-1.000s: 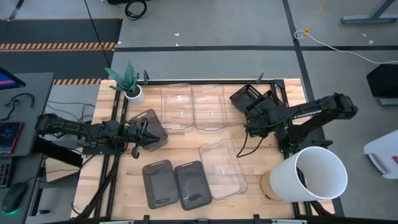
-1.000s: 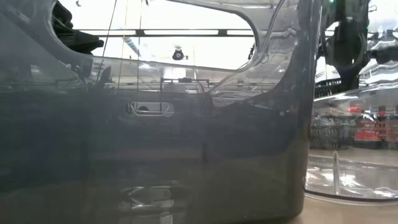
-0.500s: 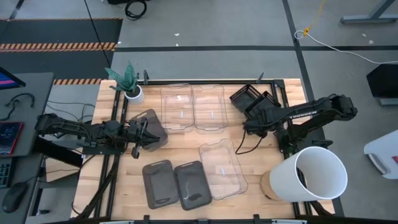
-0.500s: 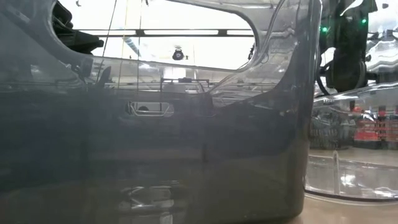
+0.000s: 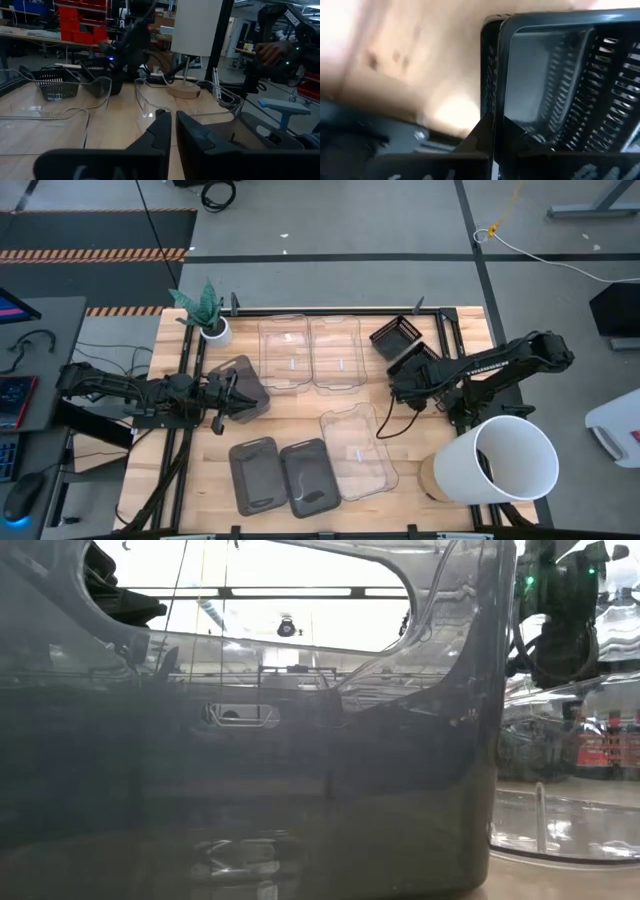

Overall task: Stack baskets by color
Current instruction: Stack the bottom black bin on the top right black bin, then stack the top black bin on the stacked bottom black bin

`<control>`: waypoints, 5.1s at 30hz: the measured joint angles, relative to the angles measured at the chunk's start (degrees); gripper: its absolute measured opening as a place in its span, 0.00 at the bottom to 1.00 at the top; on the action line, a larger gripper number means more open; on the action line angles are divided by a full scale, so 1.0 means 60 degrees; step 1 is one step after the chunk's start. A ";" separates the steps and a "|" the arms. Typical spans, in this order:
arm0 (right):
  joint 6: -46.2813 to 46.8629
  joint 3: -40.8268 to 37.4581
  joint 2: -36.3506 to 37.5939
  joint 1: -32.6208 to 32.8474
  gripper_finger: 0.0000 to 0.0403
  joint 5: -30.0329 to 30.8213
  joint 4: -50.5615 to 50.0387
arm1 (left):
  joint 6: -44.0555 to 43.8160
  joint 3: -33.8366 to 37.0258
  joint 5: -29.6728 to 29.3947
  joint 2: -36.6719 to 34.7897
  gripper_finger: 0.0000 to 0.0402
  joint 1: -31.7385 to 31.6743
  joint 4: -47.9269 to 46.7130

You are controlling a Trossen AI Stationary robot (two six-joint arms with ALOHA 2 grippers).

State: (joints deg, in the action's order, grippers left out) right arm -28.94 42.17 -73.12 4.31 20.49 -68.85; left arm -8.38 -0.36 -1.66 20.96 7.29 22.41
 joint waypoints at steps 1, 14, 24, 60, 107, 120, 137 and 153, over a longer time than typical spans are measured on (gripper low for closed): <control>0.0172 0.0004 0.0000 0.0074 0.02 -0.0220 0.0137 | 0.0000 -0.0003 -0.0003 -0.0001 0.09 0.0002 -0.0003; 0.1740 0.0004 0.0000 0.1031 0.03 -0.1707 0.0808 | 0.0000 -0.0003 0.0001 0.0003 0.06 0.0002 0.0000; 0.3098 0.0008 0.0000 0.1164 0.11 -0.1935 0.1214 | -0.0003 -0.0003 -0.0002 0.0002 0.09 0.0000 0.0000; 0.1909 0.1756 0.0000 -0.2390 0.32 -0.1563 0.1532 | 0.0000 -0.0002 -0.0001 0.0001 0.09 -0.0001 -0.0002; -0.2530 0.1235 -0.2977 -0.6133 0.47 0.0170 0.4378 | 0.0000 0.0000 -0.0003 0.0003 0.07 0.0003 0.0000; -0.2522 0.1239 -0.2846 -0.5604 0.03 0.0191 0.3669 | 0.0000 -0.0002 0.0000 0.0002 0.07 0.0000 0.0000; 0.0158 0.1242 -0.1197 -0.3391 0.04 0.2848 0.1047 | 0.0000 -0.0003 -0.0003 0.0000 0.08 0.0003 0.0000; 0.3212 0.2184 0.0270 -0.1730 0.02 -0.1380 -0.0256 | 0.0000 -0.0003 0.0000 0.0000 0.09 0.0000 -0.0001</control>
State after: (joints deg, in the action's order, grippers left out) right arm -9.67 55.28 -71.50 -6.07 12.21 -70.38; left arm -8.38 -0.38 -1.66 20.96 7.29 22.41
